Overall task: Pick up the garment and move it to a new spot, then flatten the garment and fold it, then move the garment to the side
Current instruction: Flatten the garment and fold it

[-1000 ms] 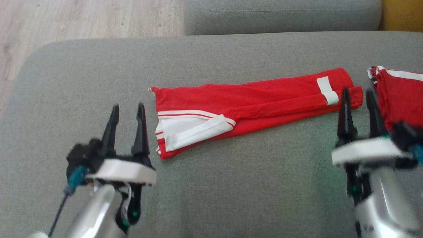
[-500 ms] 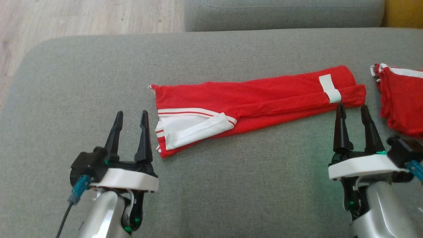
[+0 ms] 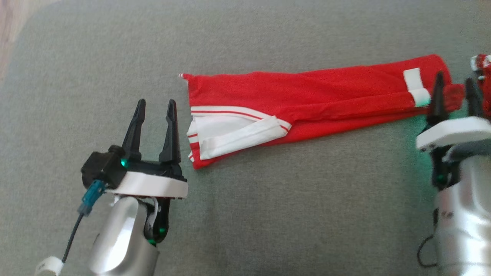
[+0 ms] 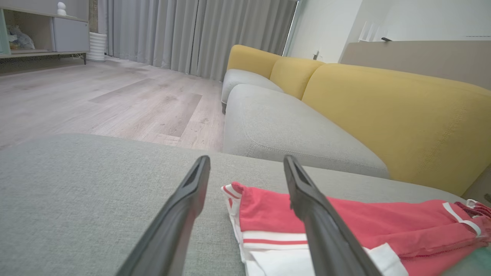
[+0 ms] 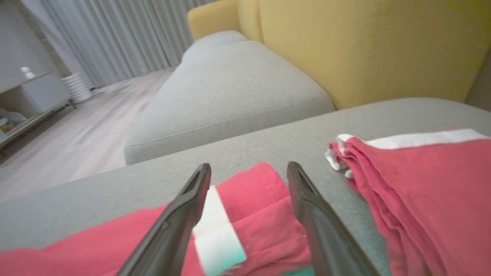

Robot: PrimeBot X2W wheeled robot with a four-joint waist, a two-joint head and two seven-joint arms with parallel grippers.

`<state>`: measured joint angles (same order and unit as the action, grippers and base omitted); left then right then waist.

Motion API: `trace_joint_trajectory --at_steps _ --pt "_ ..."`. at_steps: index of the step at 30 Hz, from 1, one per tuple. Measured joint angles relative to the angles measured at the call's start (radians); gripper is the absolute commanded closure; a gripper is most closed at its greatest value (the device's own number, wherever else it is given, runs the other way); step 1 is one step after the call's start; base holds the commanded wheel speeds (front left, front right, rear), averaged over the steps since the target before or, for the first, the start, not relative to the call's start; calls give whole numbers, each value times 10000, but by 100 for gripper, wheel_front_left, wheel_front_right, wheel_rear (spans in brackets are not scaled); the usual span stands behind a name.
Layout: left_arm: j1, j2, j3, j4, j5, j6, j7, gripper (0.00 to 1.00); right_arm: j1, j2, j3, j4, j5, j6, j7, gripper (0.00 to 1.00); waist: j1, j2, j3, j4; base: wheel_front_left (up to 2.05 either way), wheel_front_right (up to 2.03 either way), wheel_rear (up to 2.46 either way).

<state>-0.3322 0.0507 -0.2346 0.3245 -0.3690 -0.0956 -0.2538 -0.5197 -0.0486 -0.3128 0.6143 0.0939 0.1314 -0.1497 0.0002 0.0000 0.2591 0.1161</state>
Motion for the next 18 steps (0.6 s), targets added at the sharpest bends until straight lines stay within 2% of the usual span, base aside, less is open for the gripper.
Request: trace_joint_trajectory --at_steps 4,9,17,18 --pt "-166 -44 59 2 4 -73 0 0 -742 -31 -1407 988 -771 0 499 0 0 0 280 234 0 0 0" --pt "-174 -63 75 0 4 -113 0 0 -866 -21 -2497 1919 -1856 0 786 0 -1 0 444 409 0 0 0" --pt "-174 -84 84 -50 -25 -188 0 0 -1650 -44 -3126 2721 -2679 0 884 0 -3 0 636 421 0 0 0" --pt "-175 -84 88 -50 -25 -188 0 0 -1706 -54 -3122 2798 -2738 0 884 71 -3 0 651 408 0 0 0"
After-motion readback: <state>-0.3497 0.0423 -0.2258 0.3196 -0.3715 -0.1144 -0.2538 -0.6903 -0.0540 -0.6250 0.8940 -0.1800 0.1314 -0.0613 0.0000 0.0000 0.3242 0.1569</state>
